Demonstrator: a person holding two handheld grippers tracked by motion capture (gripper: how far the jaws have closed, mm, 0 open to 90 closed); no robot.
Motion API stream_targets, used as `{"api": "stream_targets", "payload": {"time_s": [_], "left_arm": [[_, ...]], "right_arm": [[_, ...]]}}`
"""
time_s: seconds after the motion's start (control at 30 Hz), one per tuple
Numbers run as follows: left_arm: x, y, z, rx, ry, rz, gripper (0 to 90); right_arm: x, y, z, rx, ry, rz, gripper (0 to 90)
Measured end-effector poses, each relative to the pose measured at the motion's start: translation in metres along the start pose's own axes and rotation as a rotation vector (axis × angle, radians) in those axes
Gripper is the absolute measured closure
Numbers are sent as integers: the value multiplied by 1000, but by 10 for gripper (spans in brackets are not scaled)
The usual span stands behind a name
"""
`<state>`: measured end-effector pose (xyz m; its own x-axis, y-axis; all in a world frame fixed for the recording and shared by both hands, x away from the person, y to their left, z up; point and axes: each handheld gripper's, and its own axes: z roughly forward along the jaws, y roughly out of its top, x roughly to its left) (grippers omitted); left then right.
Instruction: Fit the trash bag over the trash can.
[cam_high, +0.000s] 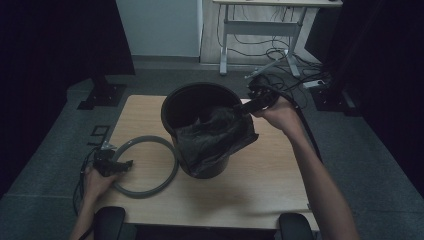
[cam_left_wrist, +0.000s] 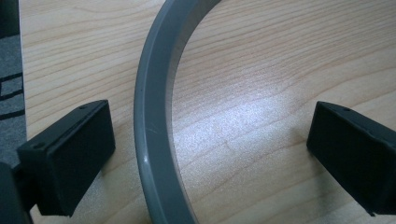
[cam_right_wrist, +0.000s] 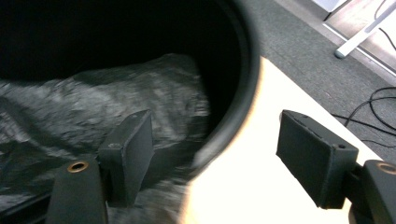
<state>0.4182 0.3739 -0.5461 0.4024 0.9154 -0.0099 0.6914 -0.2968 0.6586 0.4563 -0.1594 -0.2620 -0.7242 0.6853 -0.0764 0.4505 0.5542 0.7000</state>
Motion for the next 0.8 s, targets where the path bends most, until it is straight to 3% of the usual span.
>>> {"api": "stream_targets", "payload": {"time_s": [0.17,0.3,0.43,0.57,0.8], "left_arm": [[0,1,0,6,-7,6,0],[1,0,-1,18,-21,24,0],[2,3,-4,32,-21,6,32],[3,5,-8,40,-57,-11,87],[1,18,-29,45,-68,24,91]], "right_arm": [[-26,-6,-4,13,-56,13,251],[-33,-17,2,27,-8,35,252],[-28,-28,4,23,41,31,256],[-15,-34,0,14,74,23,257],[16,-39,-10,-22,138,-22,256]]}}
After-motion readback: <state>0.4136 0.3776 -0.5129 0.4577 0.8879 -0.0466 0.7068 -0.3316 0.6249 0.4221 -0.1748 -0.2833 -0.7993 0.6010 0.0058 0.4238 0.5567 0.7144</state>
